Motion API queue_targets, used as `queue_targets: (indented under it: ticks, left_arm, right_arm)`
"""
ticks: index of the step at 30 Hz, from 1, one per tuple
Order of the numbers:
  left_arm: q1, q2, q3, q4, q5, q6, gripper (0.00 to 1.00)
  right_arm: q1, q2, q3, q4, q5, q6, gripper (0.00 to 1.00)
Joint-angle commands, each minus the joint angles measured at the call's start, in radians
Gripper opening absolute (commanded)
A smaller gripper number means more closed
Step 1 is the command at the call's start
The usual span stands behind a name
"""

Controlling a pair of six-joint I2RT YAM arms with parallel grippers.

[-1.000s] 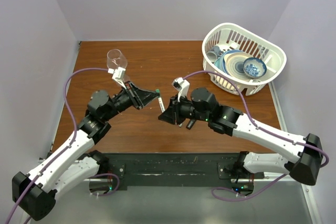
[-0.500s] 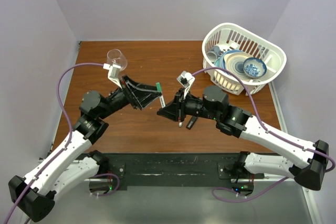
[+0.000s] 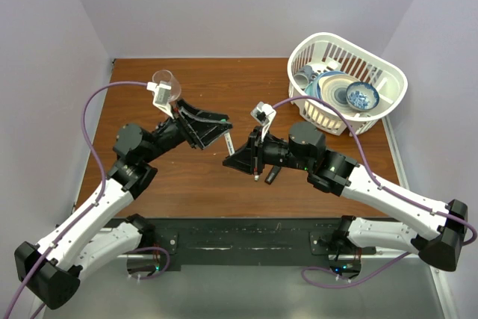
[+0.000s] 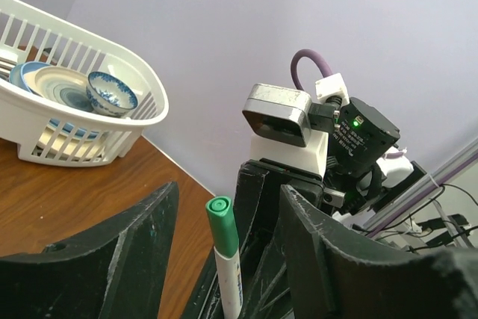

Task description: Insert the pens into the pen caps

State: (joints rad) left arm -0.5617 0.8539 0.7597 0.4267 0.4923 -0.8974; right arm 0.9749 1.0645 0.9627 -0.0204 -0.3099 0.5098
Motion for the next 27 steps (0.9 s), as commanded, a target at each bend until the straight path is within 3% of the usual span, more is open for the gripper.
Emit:
queue_targets:
  ticks: [1, 3, 8, 12, 17, 24, 27]
  left_arm:
    - [-0.001, 0.011, 0.049, 0.060, 0.019, 0.000, 0.56]
    - [-0.001, 0.011, 0.047, 0.066, 0.023, 0.000, 0.51]
    - [0.000, 0.022, 0.011, 0.128, 0.107, -0.038, 0.00]
    - [-0.001, 0.014, -0.045, 0.234, 0.173, -0.139, 0.00]
    - [-0.007, -0.024, -0.112, 0.227, 0.186, -0.245, 0.00]
    - [-0.018, -0.072, -0.091, -0.003, 0.170, -0.207, 0.00]
    - [-0.021, -0.095, -0.117, -0.022, 0.172, -0.190, 0.00]
  right_arm:
    - [0.002, -0.014, 0.007, 0.050, -0.032, 0.010, 0.00]
    - [0.002, -0.015, 0.007, 0.050, -0.032, 0.012, 0.00]
    - [0.002, -0.018, 0.040, 0.065, -0.017, 0.025, 0.00]
    - [0.002, -0.024, 0.117, 0.056, 0.051, 0.000, 0.00]
    - [0.001, 0.029, 0.266, -0.002, 0.117, -0.085, 0.00]
    - [-0.002, 0.165, 0.497, -0.151, 0.167, -0.229, 0.00]
    - [-0.002, 0.212, 0.545, -0.154, 0.158, -0.251, 0.00]
